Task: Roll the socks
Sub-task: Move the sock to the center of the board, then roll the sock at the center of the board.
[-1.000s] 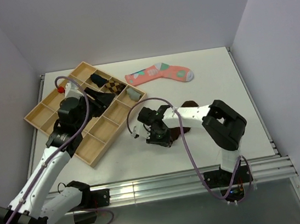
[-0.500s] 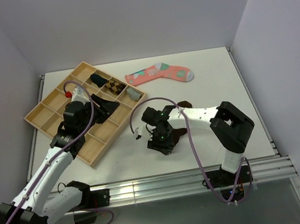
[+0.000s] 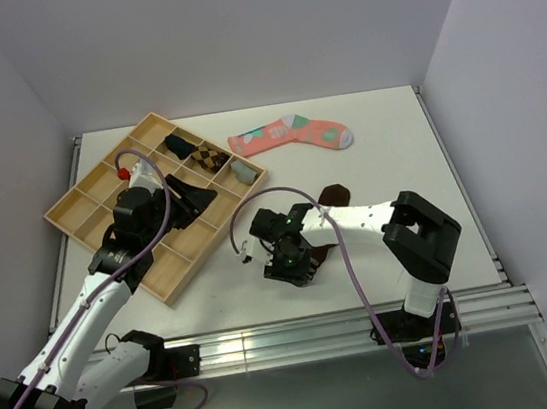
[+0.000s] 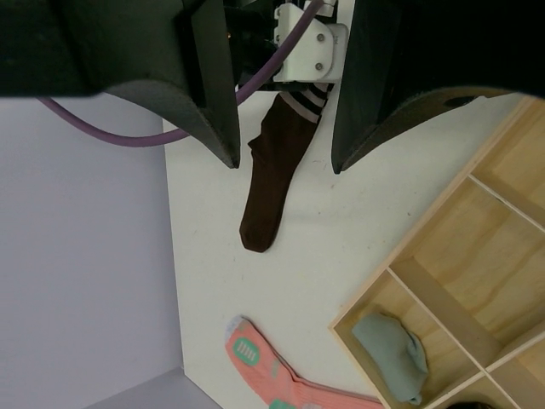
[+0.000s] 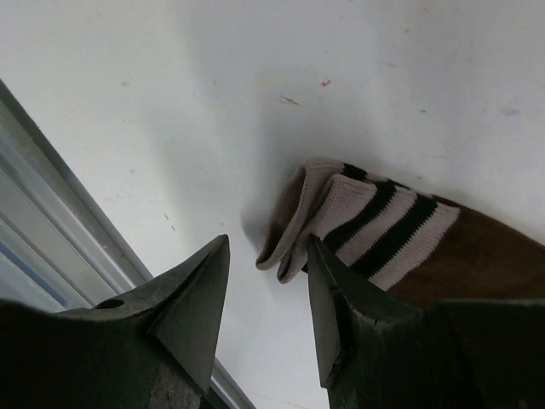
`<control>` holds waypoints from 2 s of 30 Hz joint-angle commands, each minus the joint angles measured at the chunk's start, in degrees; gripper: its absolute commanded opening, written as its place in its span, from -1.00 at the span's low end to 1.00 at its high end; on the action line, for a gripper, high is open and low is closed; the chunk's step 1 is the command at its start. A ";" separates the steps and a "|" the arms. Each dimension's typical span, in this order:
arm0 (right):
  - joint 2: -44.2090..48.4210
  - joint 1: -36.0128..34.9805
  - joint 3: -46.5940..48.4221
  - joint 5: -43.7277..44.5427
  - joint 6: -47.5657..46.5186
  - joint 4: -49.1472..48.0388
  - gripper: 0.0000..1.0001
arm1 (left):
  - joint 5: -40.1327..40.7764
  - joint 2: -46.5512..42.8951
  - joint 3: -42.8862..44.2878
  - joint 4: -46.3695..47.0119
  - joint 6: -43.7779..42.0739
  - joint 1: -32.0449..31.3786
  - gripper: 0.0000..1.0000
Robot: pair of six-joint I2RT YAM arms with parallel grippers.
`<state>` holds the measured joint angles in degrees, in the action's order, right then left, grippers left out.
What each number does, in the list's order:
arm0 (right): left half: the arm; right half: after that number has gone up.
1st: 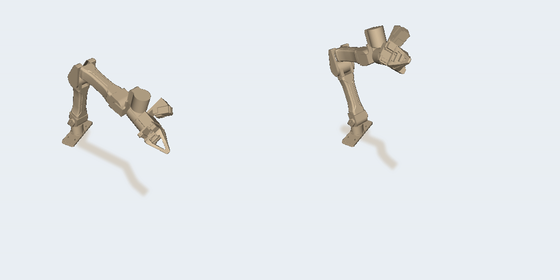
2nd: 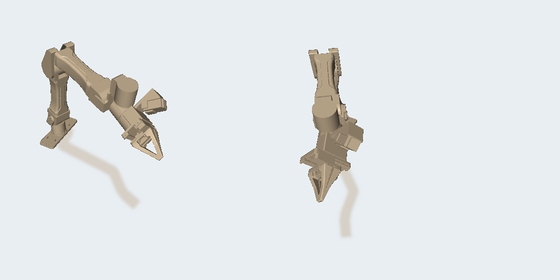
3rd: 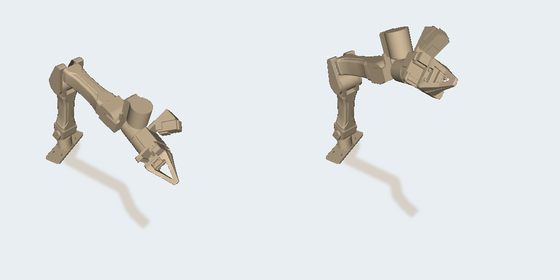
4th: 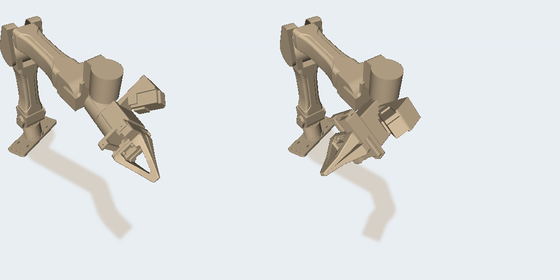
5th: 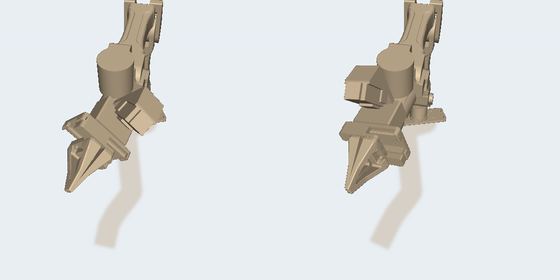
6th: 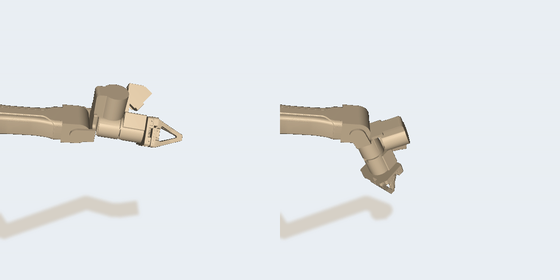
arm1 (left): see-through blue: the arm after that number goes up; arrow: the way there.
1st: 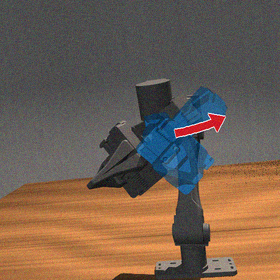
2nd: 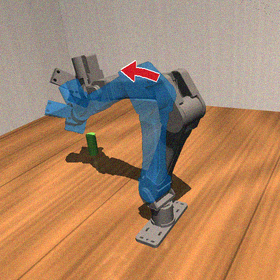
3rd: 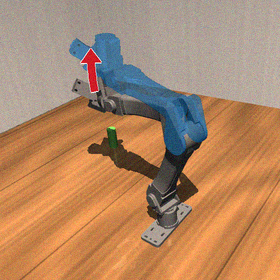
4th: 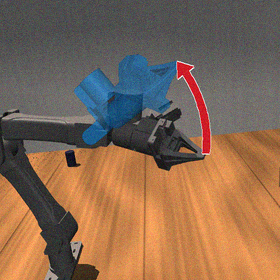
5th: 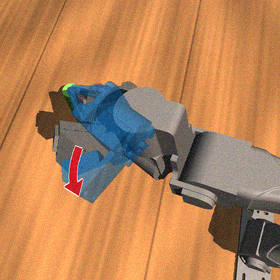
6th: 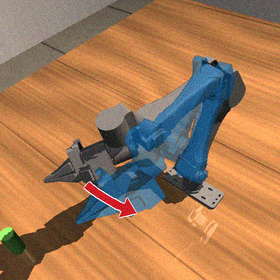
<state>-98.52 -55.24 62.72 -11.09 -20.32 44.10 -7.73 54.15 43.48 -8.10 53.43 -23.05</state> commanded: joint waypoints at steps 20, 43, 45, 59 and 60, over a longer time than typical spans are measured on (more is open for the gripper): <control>-0.18 -1.53 -1.46 14.86 4.49 -5.25 -0.13 | -0.09 0.52 1.69 1.15 -3.24 0.20 0.04; 0.52 -1.62 -2.51 16.72 5.64 -4.98 -0.13 | -0.27 1.22 1.78 0.80 -4.12 0.28 0.06; 0.26 -1.53 -2.86 16.98 5.73 -5.51 -0.15 | -0.10 1.31 1.60 0.89 -4.12 0.37 0.06; 2.02 7.68 0.28 -2.85 -0.58 -2.27 -0.45 | 2.18 -3.08 -2.17 5.02 -2.11 0.64 0.02; 2.02 9.35 1.00 -5.49 -1.47 -0.43 -0.46 | 2.62 -3.70 -2.78 5.80 -1.84 0.64 0.01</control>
<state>-98.70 -49.87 60.42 -6.11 -18.06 40.40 -6.87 53.45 42.30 -6.55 50.81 -22.68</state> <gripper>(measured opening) 0.275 0.509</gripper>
